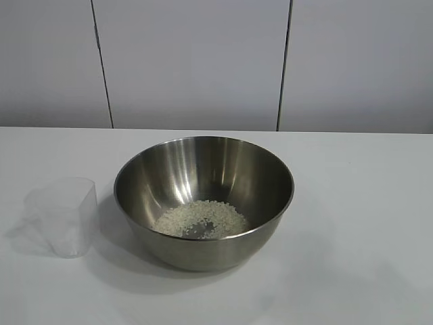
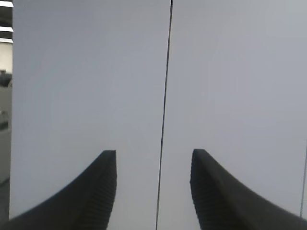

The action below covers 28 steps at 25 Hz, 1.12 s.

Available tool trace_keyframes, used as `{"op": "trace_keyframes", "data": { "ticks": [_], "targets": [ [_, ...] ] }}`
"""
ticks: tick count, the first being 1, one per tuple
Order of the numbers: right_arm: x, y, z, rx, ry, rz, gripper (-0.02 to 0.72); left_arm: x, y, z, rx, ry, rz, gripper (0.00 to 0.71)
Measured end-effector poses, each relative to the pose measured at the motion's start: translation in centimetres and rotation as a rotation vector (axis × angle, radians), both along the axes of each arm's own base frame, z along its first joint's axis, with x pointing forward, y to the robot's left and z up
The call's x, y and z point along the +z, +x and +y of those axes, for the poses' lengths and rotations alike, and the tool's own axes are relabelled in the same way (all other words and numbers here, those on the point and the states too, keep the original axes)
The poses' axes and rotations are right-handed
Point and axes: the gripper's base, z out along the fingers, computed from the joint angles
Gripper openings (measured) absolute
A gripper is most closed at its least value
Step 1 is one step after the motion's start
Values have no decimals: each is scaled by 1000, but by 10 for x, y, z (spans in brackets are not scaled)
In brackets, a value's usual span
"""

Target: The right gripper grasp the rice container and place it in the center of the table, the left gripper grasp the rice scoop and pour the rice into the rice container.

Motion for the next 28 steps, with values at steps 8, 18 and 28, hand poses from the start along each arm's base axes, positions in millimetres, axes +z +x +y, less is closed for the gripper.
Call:
{"op": "trace_keyframes", "data": {
  "ticks": [8, 18, 28],
  "targets": [
    [0, 0, 0, 0, 0, 1, 495, 32, -19, -7, -40, -24, -157, 353],
    [0, 0, 0, 0, 0, 0, 495, 43, -25, -8, -6, -29, -146, 353],
    [0, 0, 0, 0, 0, 0, 495, 21, -35, 26, 460, -149, 118, 353]
  ]
}}
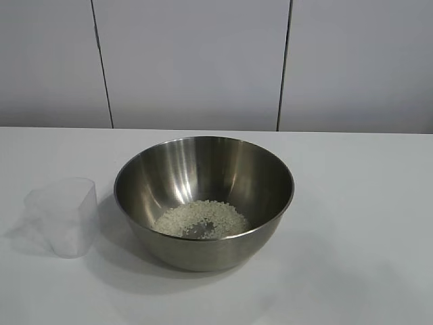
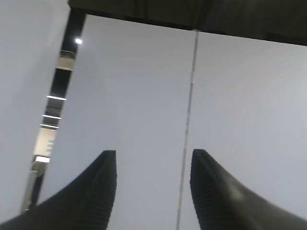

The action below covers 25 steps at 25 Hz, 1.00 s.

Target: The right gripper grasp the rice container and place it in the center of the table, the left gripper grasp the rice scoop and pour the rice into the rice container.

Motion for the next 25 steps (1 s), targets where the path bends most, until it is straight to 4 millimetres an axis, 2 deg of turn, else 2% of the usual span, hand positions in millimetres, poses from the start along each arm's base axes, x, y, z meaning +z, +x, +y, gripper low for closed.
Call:
{"op": "trace_keyframes", "data": {
  "ticks": [4, 9, 12, 14, 16, 21, 25],
  "targets": [
    [0, 0, 0, 2, 2, 0, 495, -28, -1, -3, -9, -90, 302, 353],
    [0, 0, 0, 3, 4, 0, 495, -59, -2, -27, -269, -103, 665, 353],
    [0, 0, 0, 3, 5, 0, 495, -72, -12, -37, -378, -92, 809, 353],
    [0, 0, 0, 3, 5, 0, 495, -82, -26, -39, -391, -81, 891, 353],
    [0, 0, 0, 3, 5, 0, 495, -89, -42, -39, -362, -60, 939, 353],
    [0, 0, 0, 3, 5, 0, 495, -97, -73, -44, -308, 9, 861, 353],
    [0, 0, 0, 3, 5, 0, 495, -100, -72, -41, -290, 13, 879, 353]
  ]
}}
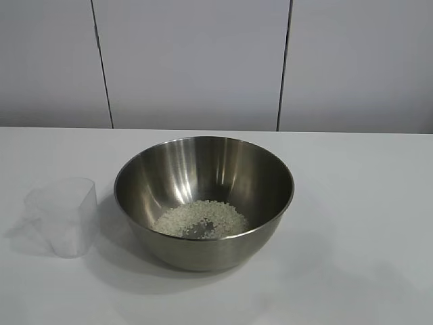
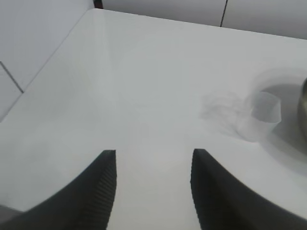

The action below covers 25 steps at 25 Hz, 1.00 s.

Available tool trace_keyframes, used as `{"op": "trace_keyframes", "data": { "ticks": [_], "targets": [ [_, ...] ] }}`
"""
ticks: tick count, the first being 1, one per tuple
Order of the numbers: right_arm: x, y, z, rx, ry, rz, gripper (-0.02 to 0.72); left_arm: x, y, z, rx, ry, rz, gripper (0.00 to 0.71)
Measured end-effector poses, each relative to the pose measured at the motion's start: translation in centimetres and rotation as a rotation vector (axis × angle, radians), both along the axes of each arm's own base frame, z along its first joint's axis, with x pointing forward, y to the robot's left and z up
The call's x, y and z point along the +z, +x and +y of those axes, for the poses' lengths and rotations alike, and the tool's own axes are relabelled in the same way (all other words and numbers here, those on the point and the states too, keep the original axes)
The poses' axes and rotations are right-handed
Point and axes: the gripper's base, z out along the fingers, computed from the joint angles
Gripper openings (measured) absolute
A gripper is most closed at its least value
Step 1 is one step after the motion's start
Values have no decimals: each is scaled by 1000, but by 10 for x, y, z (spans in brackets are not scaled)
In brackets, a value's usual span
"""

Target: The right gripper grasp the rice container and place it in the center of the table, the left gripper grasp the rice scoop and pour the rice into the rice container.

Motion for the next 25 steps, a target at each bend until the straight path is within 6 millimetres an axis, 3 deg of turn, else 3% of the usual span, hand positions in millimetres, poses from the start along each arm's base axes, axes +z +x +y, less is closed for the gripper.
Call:
{"op": "trace_keyframes", "data": {
  "ticks": [7, 25],
  "targets": [
    [0, 0, 0, 0, 1, 0, 495, -49, 26, 9, -60, -69, 188, 353],
    [0, 0, 0, 0, 1, 0, 495, -53, 38, 12, -228, -7, 110, 353]
  ]
}}
